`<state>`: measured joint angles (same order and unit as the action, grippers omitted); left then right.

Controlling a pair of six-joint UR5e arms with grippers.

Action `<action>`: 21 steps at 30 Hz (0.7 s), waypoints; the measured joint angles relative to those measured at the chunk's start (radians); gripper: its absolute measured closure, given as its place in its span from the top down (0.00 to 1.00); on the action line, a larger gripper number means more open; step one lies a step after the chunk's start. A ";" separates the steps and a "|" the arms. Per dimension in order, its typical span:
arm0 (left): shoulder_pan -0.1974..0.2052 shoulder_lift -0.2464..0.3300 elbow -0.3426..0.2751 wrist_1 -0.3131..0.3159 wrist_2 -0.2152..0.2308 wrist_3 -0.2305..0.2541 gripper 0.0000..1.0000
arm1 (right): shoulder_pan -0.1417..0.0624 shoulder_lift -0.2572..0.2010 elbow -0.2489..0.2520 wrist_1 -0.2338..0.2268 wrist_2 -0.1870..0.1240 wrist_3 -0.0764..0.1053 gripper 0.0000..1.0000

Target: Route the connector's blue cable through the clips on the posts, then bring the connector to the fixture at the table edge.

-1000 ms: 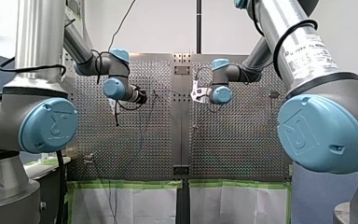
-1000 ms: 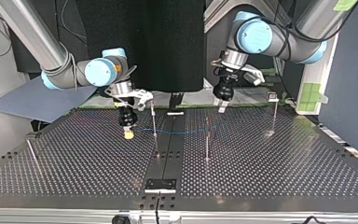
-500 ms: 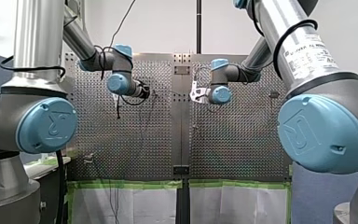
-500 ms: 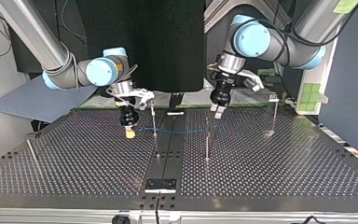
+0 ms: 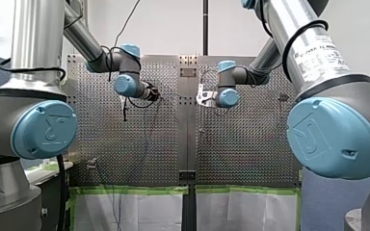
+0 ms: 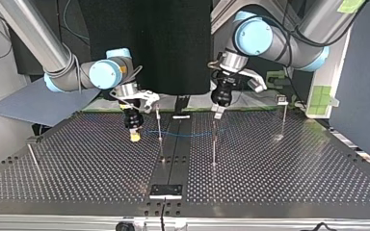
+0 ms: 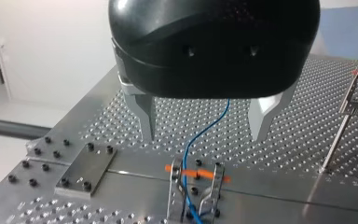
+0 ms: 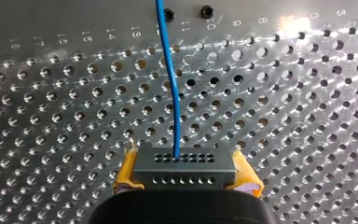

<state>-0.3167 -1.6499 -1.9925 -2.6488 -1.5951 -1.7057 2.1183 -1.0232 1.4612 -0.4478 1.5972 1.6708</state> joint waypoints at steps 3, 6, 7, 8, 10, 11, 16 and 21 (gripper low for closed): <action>-0.021 -0.001 0.000 0.004 -0.014 0.024 0.98 | 0.000 0.000 0.000 0.012 0.000 0.000 0.00; -0.047 -0.001 0.000 0.007 -0.038 0.051 0.98 | -0.001 0.000 0.000 0.022 0.004 -0.003 0.00; -0.055 -0.001 0.000 0.009 -0.045 0.059 0.98 | -0.002 0.000 0.000 0.027 0.007 -0.005 0.00; -0.065 -0.001 0.002 0.013 -0.055 0.069 0.98 | -0.002 0.000 0.000 0.030 0.011 -0.006 0.00; -0.082 -0.002 0.007 0.024 -0.071 0.086 0.98 | -0.003 0.001 0.001 0.038 0.019 -0.009 0.00; -0.087 -0.002 0.009 0.026 -0.076 0.091 0.98 | -0.004 0.001 0.001 0.040 0.022 -0.011 0.00; -0.130 -0.018 0.038 0.030 -0.120 0.105 0.98 | -0.005 0.001 0.001 0.047 0.028 -0.013 0.00; -0.179 -0.062 0.085 -0.009 -0.168 0.103 0.98 | -0.005 0.001 0.001 0.049 0.029 -0.014 0.00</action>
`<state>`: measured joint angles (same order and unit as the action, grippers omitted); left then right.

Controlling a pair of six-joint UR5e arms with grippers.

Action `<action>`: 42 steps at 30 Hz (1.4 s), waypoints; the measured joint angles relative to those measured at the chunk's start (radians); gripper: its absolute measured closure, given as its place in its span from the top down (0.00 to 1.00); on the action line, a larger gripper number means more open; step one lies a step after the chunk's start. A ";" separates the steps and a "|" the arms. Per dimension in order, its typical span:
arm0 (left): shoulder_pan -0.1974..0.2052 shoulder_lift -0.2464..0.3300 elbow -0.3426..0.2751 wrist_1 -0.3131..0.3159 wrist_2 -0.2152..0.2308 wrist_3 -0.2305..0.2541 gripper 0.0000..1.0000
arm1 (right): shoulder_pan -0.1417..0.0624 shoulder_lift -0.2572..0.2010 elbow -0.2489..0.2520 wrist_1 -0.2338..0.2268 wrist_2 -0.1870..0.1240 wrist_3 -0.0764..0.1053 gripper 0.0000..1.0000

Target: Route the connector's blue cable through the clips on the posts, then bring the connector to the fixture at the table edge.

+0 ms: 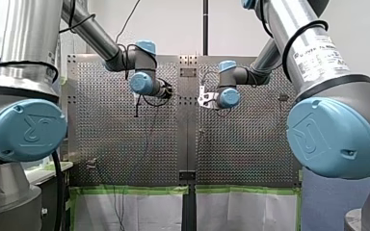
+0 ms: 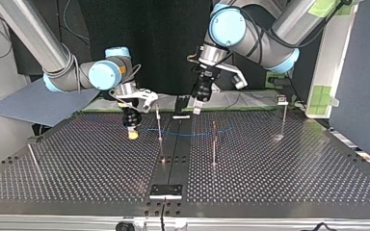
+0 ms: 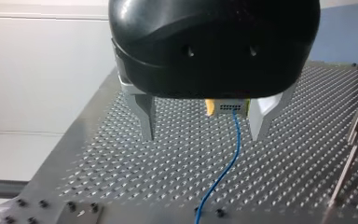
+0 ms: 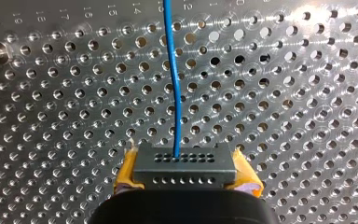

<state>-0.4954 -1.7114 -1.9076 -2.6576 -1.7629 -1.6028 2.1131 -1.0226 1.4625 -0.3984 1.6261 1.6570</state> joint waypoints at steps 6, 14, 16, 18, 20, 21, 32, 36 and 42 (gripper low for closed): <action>-0.051 -0.050 0.050 -0.004 -0.050 -0.029 0.98 | 0.001 0.000 0.000 0.001 0.000 0.000 0.00; -0.124 -0.123 0.123 0.009 -0.123 -0.057 0.98 | -0.001 0.000 -0.001 -0.004 -0.001 0.000 0.00; -0.138 -0.138 0.138 0.010 -0.138 -0.057 0.98 | -0.001 0.000 -0.001 -0.005 -0.001 0.000 0.00; -0.154 -0.154 0.154 0.011 -0.154 -0.058 0.98 | -0.001 0.000 -0.001 -0.006 -0.001 0.000 0.00; -0.171 -0.171 0.171 0.011 -0.171 -0.059 0.98 | -0.002 0.001 -0.001 -0.007 -0.002 0.000 0.00; -0.179 -0.178 0.178 0.011 -0.179 -0.059 0.98 | -0.002 0.001 -0.001 -0.008 -0.002 0.000 0.00; -0.159 -0.210 0.208 -0.015 -0.275 -0.104 0.98 | -0.003 0.002 0.000 -0.006 -0.003 -0.002 0.00; -0.142 -0.210 0.208 -0.016 -0.310 -0.121 0.98 | -0.003 0.003 0.000 -0.007 -0.003 -0.003 0.00; -0.125 -0.211 0.208 -0.011 -0.361 -0.140 0.98 | -0.003 0.003 0.000 -0.007 -0.003 -0.009 0.00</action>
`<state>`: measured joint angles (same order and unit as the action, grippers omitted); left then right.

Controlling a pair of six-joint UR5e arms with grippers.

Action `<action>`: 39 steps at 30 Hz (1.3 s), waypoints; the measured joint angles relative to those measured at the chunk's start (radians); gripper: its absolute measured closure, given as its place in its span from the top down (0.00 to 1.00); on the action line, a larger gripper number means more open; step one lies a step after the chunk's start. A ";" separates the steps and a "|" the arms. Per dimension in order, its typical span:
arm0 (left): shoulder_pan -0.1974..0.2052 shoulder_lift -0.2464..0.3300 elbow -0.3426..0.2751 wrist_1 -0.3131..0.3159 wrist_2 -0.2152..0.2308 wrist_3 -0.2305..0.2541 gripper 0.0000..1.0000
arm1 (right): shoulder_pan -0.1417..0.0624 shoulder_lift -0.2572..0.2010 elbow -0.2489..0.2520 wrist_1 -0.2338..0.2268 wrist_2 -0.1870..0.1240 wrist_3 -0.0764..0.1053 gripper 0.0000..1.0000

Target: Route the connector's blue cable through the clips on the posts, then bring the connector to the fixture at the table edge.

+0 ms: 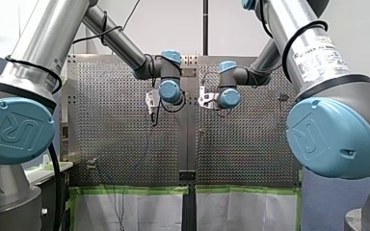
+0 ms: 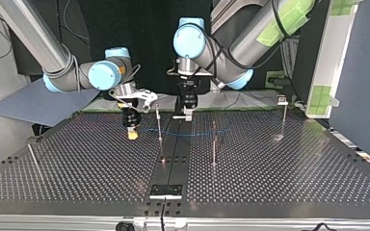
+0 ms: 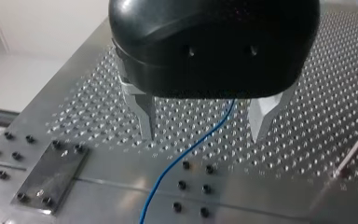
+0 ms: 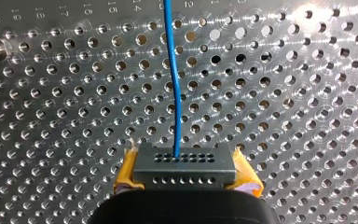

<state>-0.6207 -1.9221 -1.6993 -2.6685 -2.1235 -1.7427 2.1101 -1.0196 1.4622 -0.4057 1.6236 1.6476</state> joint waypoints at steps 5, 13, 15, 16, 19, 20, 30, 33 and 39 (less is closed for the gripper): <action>0.002 0.000 0.000 0.018 -0.042 0.017 0.98 | 0.000 0.001 0.000 -0.005 0.001 -0.001 0.00; 0.004 -0.002 0.000 0.064 -0.093 0.044 0.98 | 0.000 0.003 0.000 -0.007 0.001 -0.001 0.00; 0.006 -0.004 0.000 0.077 -0.090 0.055 0.98 | 0.000 0.004 0.000 -0.008 0.001 -0.001 0.00; 0.006 -0.004 0.001 0.080 -0.087 0.059 0.98 | 0.000 0.004 0.000 -0.009 0.001 -0.001 0.00; 0.008 -0.005 0.007 0.087 -0.082 0.068 0.98 | 0.000 0.006 0.001 -0.012 0.001 -0.001 0.00; 0.009 -0.007 0.010 0.088 -0.080 0.070 0.98 | 0.001 0.006 0.000 -0.012 0.001 -0.001 0.00; 0.015 -0.069 0.081 0.042 -0.087 0.094 0.98 | 0.004 0.007 0.001 -0.009 0.000 -0.002 0.00; 0.022 -0.084 0.106 0.034 -0.089 0.099 0.98 | 0.005 0.007 0.001 -0.011 0.000 -0.003 0.00; 0.036 -0.091 0.148 0.021 -0.102 0.119 0.98 | 0.005 0.008 0.000 -0.012 0.001 -0.004 0.00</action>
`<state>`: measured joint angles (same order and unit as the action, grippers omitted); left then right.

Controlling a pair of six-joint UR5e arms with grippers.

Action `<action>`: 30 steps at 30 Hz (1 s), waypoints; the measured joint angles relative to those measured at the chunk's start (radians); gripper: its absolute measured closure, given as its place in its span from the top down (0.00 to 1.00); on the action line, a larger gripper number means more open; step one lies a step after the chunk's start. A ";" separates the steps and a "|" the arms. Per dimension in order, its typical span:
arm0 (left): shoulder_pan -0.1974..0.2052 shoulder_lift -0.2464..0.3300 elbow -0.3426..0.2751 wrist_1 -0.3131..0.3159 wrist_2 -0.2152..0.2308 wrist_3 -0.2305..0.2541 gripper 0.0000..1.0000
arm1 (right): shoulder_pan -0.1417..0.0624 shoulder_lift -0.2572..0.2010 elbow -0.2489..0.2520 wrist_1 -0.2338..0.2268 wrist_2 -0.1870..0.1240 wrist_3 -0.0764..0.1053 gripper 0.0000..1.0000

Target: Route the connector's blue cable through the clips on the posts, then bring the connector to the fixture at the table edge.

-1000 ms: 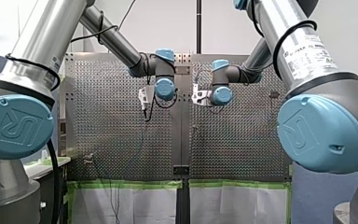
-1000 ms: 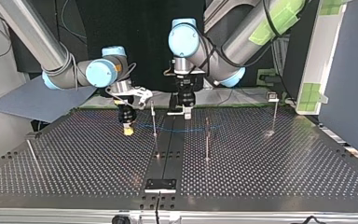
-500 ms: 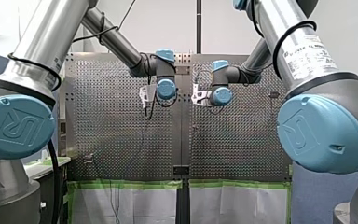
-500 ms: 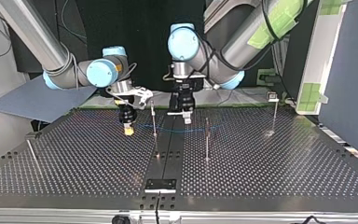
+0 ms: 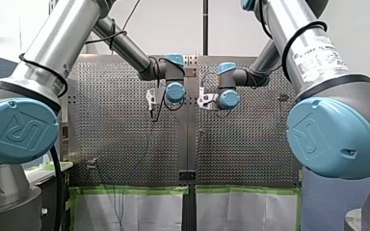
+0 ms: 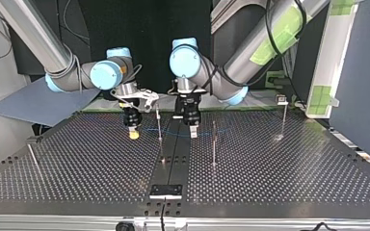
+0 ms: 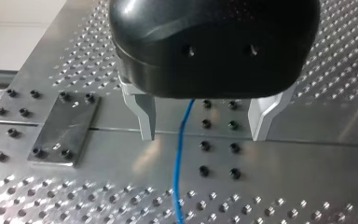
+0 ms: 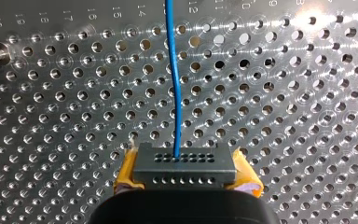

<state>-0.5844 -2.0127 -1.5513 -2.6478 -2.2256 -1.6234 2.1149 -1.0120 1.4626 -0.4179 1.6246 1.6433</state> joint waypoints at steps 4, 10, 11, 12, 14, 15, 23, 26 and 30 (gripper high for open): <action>0.008 0.000 0.010 -0.001 -0.005 0.008 0.98 | 0.001 0.000 0.000 -0.001 0.000 0.000 0.00; 0.017 0.000 0.013 -0.002 -0.003 0.016 0.98 | 0.001 0.000 0.000 -0.002 0.001 0.000 0.00; 0.018 -0.001 0.013 -0.002 -0.003 0.018 0.98 | 0.001 0.000 0.000 -0.002 0.001 0.000 0.00; 0.019 -0.002 0.013 -0.002 -0.003 0.021 0.98 | 0.001 0.000 0.000 -0.003 0.001 0.000 0.00; 0.021 -0.004 0.013 -0.001 -0.003 0.027 0.98 | 0.001 0.000 0.000 -0.004 0.001 0.000 0.00; 0.023 -0.007 0.014 -0.001 -0.002 0.029 0.98 | 0.001 0.000 0.000 -0.004 0.001 0.000 0.00; 0.024 -0.046 0.055 -0.036 -0.001 0.036 0.98 | 0.003 0.000 0.000 -0.004 0.002 0.000 0.00; 0.025 -0.050 0.072 -0.048 -0.009 0.037 0.98 | 0.003 0.000 0.000 -0.008 0.002 0.000 0.00; 0.024 -0.051 0.082 -0.054 -0.013 0.038 0.98 | 0.003 0.001 0.000 -0.012 0.002 0.000 0.00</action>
<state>-0.5604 -2.0637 -1.4689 -2.7015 -2.2387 -1.5850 2.1177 -1.0114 1.4627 -0.4303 1.6262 1.6433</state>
